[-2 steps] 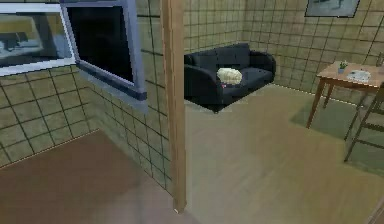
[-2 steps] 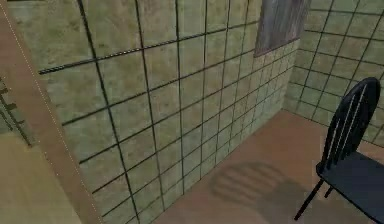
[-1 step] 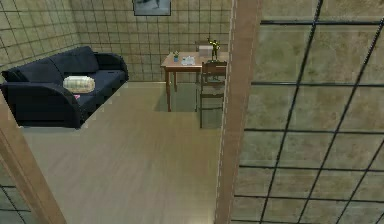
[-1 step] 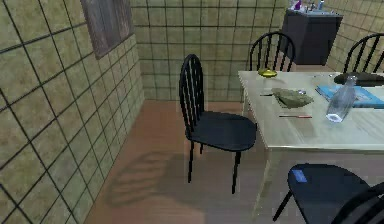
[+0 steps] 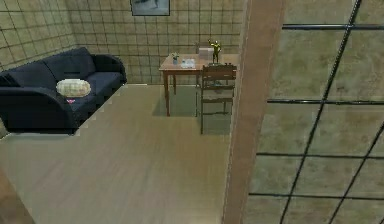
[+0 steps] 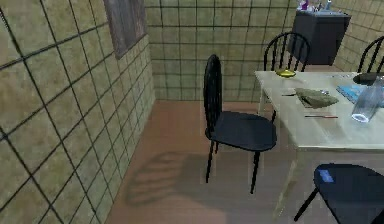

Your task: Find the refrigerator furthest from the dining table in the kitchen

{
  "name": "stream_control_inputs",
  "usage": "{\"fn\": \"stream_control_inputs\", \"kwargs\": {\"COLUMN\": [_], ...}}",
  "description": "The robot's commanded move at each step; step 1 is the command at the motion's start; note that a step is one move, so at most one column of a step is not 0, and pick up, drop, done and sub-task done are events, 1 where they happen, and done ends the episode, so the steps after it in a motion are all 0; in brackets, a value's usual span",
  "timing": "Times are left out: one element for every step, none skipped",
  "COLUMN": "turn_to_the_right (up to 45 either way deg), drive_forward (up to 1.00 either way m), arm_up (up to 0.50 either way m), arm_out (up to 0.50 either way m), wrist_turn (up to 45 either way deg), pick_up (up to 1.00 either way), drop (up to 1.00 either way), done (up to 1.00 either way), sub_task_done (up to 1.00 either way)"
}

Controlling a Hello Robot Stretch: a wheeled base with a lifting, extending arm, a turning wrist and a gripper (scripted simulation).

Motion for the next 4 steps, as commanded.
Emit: {"fn": "stream_control_inputs", "kwargs": {"turn_to_the_right": [-45.0,-39.0,-3.0,0.0], "drive_forward": [0.00,0.00,0.00,0.25], "arm_up": [0.00,0.00,0.00,0.00], "arm_out": [0.00,0.00,0.00,0.00], "wrist_turn": [0.0,0.0,0.0,0.0], "pick_up": [0.00,0.00,0.00,0.00], "drop": [0.00,0.00,0.00,0.00], "done": [0.00,0.00,0.00,0.00], "sub_task_done": [0.00,0.00,0.00,0.00]}}
